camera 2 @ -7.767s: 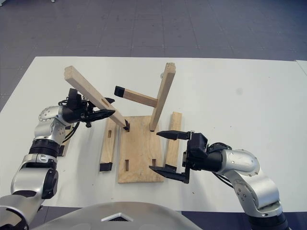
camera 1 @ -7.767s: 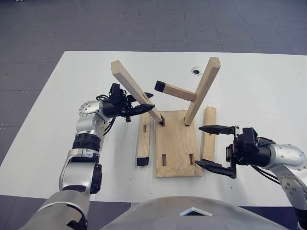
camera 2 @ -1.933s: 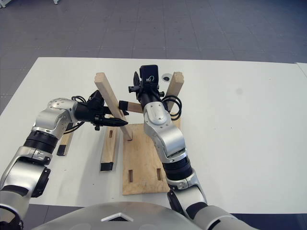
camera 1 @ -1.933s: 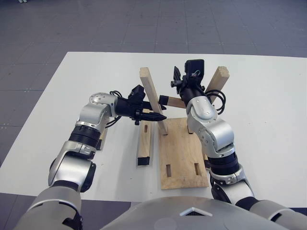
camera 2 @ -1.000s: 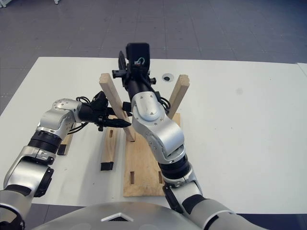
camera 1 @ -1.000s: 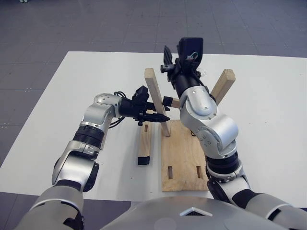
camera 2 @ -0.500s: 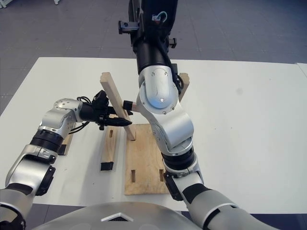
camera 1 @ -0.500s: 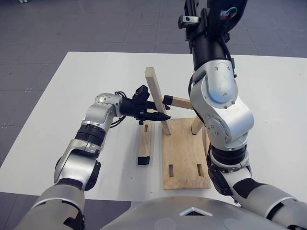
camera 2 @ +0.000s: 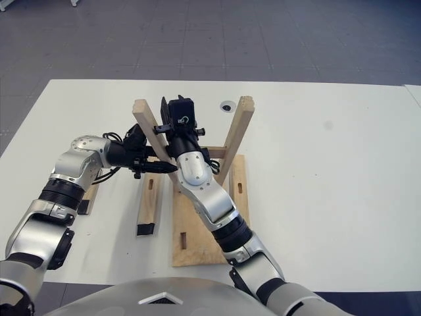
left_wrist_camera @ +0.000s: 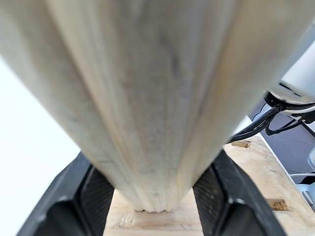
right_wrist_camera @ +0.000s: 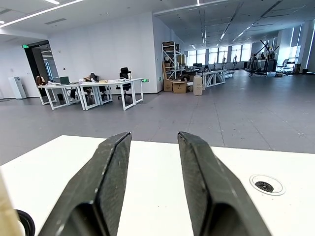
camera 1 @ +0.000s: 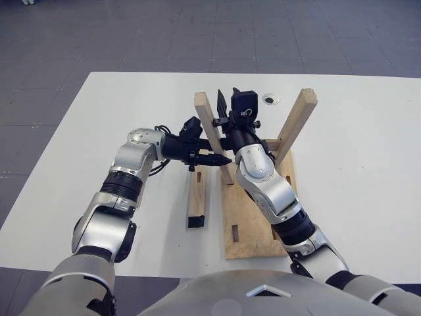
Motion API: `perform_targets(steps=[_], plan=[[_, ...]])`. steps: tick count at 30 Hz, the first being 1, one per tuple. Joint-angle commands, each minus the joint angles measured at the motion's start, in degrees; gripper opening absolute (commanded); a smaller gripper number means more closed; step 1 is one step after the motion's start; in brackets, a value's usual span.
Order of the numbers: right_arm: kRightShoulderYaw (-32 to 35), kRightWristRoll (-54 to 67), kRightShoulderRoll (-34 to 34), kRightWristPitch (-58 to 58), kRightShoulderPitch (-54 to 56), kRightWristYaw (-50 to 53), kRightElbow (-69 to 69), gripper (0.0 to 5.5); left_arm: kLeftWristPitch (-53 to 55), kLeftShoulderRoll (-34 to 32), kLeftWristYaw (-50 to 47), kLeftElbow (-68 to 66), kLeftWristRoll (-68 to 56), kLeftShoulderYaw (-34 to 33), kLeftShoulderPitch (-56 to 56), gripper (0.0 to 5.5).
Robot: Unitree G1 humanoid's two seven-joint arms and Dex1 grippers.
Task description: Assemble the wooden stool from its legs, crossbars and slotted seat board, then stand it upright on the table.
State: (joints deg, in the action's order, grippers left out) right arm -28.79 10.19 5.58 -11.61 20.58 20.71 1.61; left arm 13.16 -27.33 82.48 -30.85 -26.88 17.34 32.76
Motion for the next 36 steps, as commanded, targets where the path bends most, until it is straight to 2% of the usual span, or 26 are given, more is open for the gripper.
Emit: perform_targets(steps=[1,5,7,13,18,25,31,33,36], plan=[[-5.8,5.6,7.9,-10.2,-25.5,-2.1,-16.8,1.74,4.1,-1.0,-3.1,-4.1,9.2,5.8,-7.3,2.06],[-6.3,6.8,8.3,-10.9,-26.5,-2.5,-17.1,1.74,4.2,-1.3,-3.0,-3.6,9.2,5.9,-7.5,2.06],[-5.0,8.3,8.4,-11.9,-24.4,-2.0,-12.2,1.74,4.2,-1.4,-2.9,-3.5,9.2,5.9,-7.5,2.06],[1.3,8.8,7.9,-18.9,-6.2,5.1,20.5,1.74,4.1,-1.2,-3.2,-3.6,9.2,5.7,-7.5,2.06],[0.7,7.7,7.5,-26.7,-2.4,9.4,33.9,1.74,4.4,-1.6,-3.1,-3.0,9.1,5.7,-7.7,2.06],[0.6,6.1,6.8,-28.4,-2.0,10.7,36.2,1.74,4.6,-1.9,-2.9,-2.7,9.0,5.6,-7.9,2.06],[-6.4,9.7,1.7,-24.3,-26.0,5.1,11.4,1.74,5.2,-1.8,-3.1,-1.5,8.7,5.7,-8.2,2.06],[-8.9,10.6,-0.1,-24.1,-31.2,3.2,9.6,1.74,5.3,-1.9,-3.3,-1.0,8.7,5.8,-8.7,2.06],[-8.8,10.1,-1.0,-23.5,-31.1,2.2,11.4,1.74,5.1,-1.5,-3.6,-1.4,9.0,5.9,-8.6,2.06]])
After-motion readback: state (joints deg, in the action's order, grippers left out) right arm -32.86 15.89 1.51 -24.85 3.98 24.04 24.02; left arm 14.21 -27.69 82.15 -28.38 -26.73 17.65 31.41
